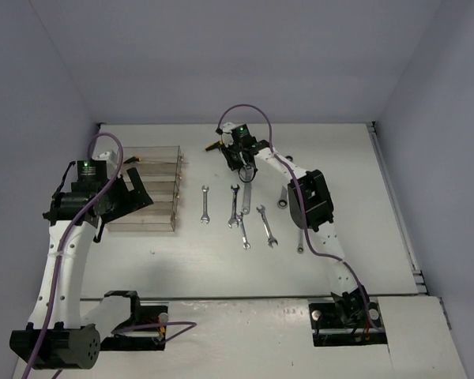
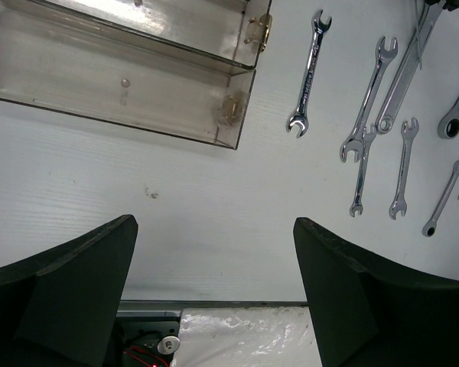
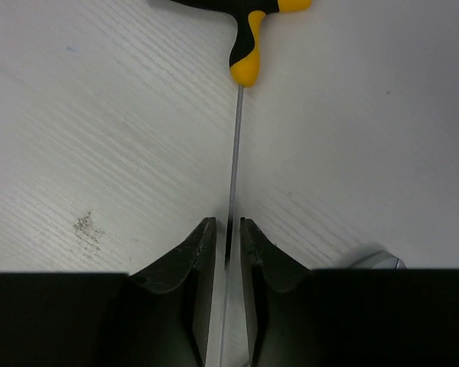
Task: Sort the tools into containers
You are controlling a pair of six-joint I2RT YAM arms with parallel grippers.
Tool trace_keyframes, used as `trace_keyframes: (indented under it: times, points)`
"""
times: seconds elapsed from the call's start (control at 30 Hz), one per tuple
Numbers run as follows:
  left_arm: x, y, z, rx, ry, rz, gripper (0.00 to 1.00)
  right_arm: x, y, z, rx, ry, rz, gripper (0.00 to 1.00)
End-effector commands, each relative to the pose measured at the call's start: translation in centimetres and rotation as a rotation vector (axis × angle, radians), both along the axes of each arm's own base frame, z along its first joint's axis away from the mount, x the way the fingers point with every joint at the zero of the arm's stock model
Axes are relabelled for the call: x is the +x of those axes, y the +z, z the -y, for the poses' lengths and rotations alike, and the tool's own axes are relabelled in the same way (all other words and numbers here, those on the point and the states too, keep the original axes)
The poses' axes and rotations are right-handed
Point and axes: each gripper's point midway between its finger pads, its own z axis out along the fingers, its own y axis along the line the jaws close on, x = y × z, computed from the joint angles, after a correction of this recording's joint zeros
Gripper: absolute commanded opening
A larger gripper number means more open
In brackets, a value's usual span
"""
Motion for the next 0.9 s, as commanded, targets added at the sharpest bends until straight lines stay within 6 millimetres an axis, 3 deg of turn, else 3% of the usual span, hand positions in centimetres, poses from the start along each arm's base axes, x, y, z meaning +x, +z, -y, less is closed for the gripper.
trace_keyframes:
  times: [0.0,0.1,0.4,0.53,0.87]
  points:
    - [0.8,1.9,-0.1,0.022,-0.016,0.063,0.81,1.5,2.6,0.3,0.012,-0.015,0.074,0.12]
    - [1.0,2.0,0.0,0.016,-0.017,0.062,0.81,1.1,2.7,0.3,0.018,-0.014,0.064,0.0]
    - [2.8,3.5,2.7,-0.047,-0.082,0.086,0.81,0.0,8.6,0.9,0.08,-0.062,0.106,0.0]
    - [4.1,3.8,3.8,-0.084,-0.099,0.102,0.81,-1.5,11.3,1.1,0.116,-0.054,0.118,0.0]
    - [6.9,4.7,7.6,-0.171,-0.179,0.144,0.81,-4.8,15.0,2.8,0.146,-0.064,0.143,0.0]
